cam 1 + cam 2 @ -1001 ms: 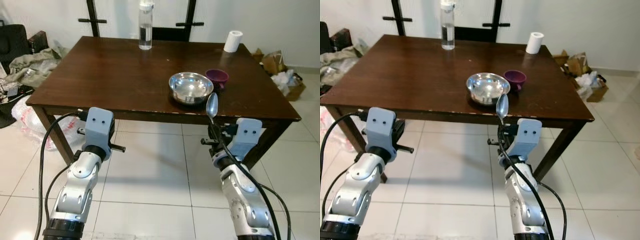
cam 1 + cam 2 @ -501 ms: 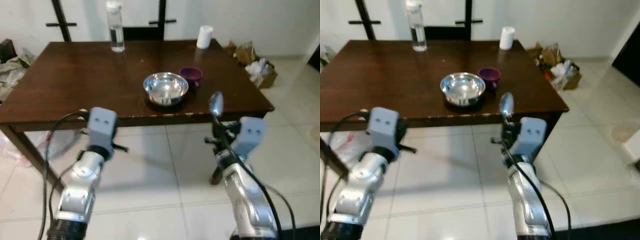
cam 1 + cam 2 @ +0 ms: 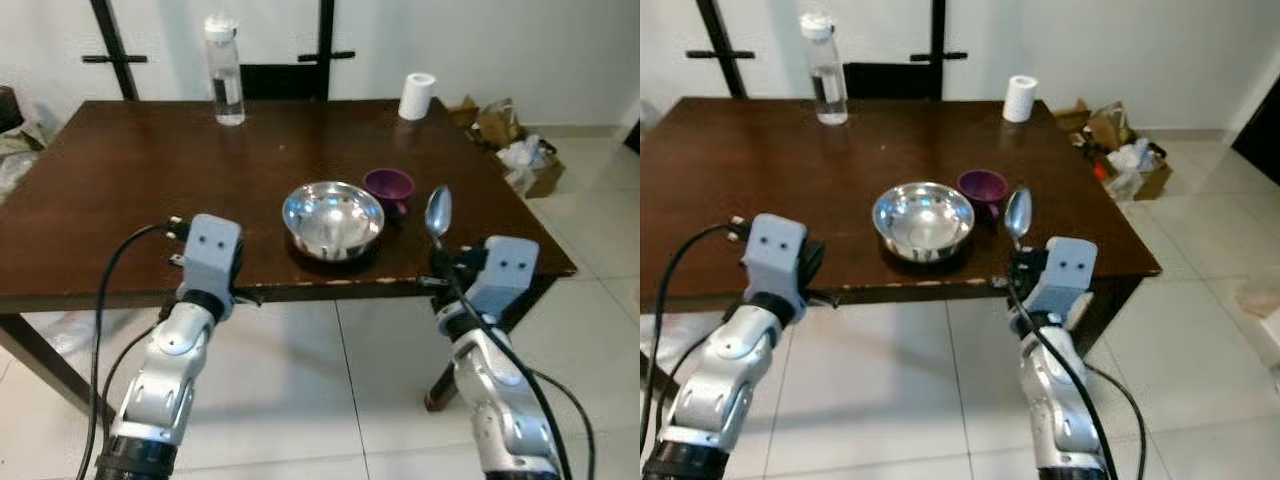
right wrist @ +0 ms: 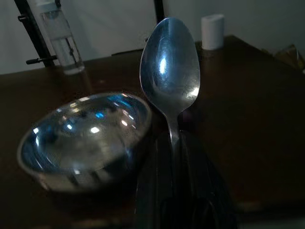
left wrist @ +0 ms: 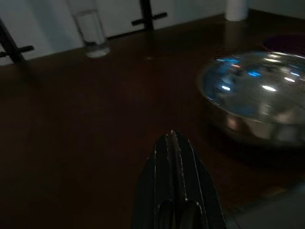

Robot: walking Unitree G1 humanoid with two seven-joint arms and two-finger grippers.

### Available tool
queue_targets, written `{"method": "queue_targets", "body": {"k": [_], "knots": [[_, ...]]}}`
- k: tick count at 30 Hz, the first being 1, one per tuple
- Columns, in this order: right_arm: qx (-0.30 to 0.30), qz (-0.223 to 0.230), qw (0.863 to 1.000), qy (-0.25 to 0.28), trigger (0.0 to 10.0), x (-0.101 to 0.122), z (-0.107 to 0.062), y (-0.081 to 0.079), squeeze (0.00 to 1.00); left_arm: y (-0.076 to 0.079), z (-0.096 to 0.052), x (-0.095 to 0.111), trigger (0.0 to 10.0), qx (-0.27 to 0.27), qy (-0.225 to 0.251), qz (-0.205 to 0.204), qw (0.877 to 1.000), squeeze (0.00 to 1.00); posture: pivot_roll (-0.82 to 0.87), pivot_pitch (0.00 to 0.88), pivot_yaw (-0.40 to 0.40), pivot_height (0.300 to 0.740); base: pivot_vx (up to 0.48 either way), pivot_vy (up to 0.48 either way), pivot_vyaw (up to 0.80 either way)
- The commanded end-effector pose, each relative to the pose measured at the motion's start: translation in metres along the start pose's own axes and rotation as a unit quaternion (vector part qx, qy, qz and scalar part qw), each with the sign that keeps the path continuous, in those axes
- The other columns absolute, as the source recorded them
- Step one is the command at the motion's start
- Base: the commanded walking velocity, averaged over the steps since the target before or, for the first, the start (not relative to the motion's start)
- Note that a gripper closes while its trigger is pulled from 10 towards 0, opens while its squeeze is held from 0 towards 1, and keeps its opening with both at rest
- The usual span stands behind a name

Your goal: Setting the table

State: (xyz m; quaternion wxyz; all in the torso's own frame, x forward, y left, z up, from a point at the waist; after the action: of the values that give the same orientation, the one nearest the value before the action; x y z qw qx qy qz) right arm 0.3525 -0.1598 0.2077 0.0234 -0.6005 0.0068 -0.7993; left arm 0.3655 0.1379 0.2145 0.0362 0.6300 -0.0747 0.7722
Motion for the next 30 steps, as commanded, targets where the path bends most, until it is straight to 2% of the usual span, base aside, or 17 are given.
{"method": "queue_targets", "body": {"k": [1, 5, 8, 9, 10, 13, 18, 23, 24, 26, 28, 30], "knots": [[0.003, 0.001, 1.000, -0.005, 10.0, -0.004, -0.002, -0.003, 0.00, -0.005, -0.003, -0.006, 10.0, 0.005, -0.009, 0.006, 1.000, 0.00, 0.07, 0.133, 0.045, 0.740, 0.480, 0.000, 0.00], [-0.005, -0.016, 1.000, -0.007, 10.0, -0.005, -0.002, 0.001, 0.00, -0.003, -0.003, -0.005, 10.0, 0.001, -0.006, 0.006, 1.000, 0.00, 0.07, 0.133, 0.045, 0.740, 0.393, 0.000, 0.00], [-0.025, -0.064, 0.997, -0.019, 10.0, -0.009, -0.001, 0.012, 0.00, 0.001, -0.004, -0.005, 10.0, -0.019, -0.011, 0.007, 1.000, 0.00, 0.07, 0.130, 0.047, 0.740, 0.000, 0.000, 0.00], [-0.037, -0.086, 0.995, -0.021, 10.0, -0.009, -0.001, 0.020, 0.00, 0.003, -0.005, -0.003, 10.0, -0.029, -0.008, 0.002, 1.000, 0.00, 0.07, 0.132, 0.047, 0.740, 0.000, 0.000, 0.00], [-0.037, -0.086, 0.995, -0.021, 10.0, -0.009, -0.001, 0.020, 0.00, 0.003, -0.005, -0.003, 10.0, -0.029, -0.008, 0.002, 1.000, 0.00, 0.07, 0.132, 0.047, 0.740, 0.000, 0.000, 0.00], [-0.052, -0.121, 0.991, -0.023, 10.0, -0.007, 0.000, 0.033, 0.00, 0.005, -0.006, -0.001, 10.0, -0.044, -0.006, -0.003, 0.999, 0.00, 0.07, 0.132, 0.047, 0.740, 0.000, 0.000, 0.00], [-0.075, -0.135, 0.988, -0.029, 10.0, -0.004, 0.000, 0.055, 0.00, 0.006, -0.007, 0.002, 10.0, -0.076, -0.013, -0.014, 0.997, 0.00, 0.07, 0.138, 0.047, 0.740, 0.000, 0.000, 0.00], [-0.065, -0.138, 0.987, -0.044, 10.0, -0.008, 0.000, 0.060, 0.00, 0.011, -0.009, 0.001, 10.0, -0.114, -0.030, -0.016, 0.993, 0.00, 0.07, 0.138, 0.047, 0.740, 0.000, 0.000, 0.00], [-0.050, -0.150, 0.985, -0.066, 10.0, -0.016, 0.000, 0.065, 0.00, 0.016, -0.013, 0.005, 10.0, -0.164, -0.044, -0.036, 0.985, 0.00, 0.07, 0.147, 0.047, 0.740, 0.000, 0.000, 0.00], [-0.047, -0.153, 0.984, -0.073, 10.0, -0.019, 0.000, 0.067, 0.00, 0.018, -0.014, 0.007, 10.0, -0.181, -0.046, -0.046, 0.981, 0.00, 0.07, 0.147, 0.047, 0.740, 0.000, 0.000, 0.00], [-0.037, -0.161, 0.982, -0.096, 10.0, -0.027, 0.003, 0.070, 0.00, 0.021, -0.020, 0.019, 10.0, -0.234, -0.039, -0.064, 0.969, 0.00, 0.08, 0.156, 0.048, 0.740, 0.000, 0.000, 0.00], [-0.035, -0.166, 0.980, -0.102, 10.0, -0.030, 0.005, 0.070, 0.00, 0.022, -0.022, 0.023, 10.0, -0.248, -0.038, -0.067, 0.966, 0.00, 0.08, 0.161, 0.048, 0.740, 0.000, 0.000, 0.00]]}}
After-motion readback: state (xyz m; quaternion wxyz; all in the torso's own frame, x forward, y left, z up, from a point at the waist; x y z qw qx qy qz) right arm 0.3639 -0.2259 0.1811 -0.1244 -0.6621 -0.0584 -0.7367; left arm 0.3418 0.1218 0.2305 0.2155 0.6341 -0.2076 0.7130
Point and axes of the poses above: a point about 5 cm out from each wrist's last joint towards the gripper, its own z axis pointing out of the wrist towards the gripper, its own x axis along the axis of the wrist's last joint, y = z × x, the point moved 3 cm from there along z, pointing out of the wrist towards the gripper, and after that the axes turned 8 degrees about -z, right-handed, at the moved point
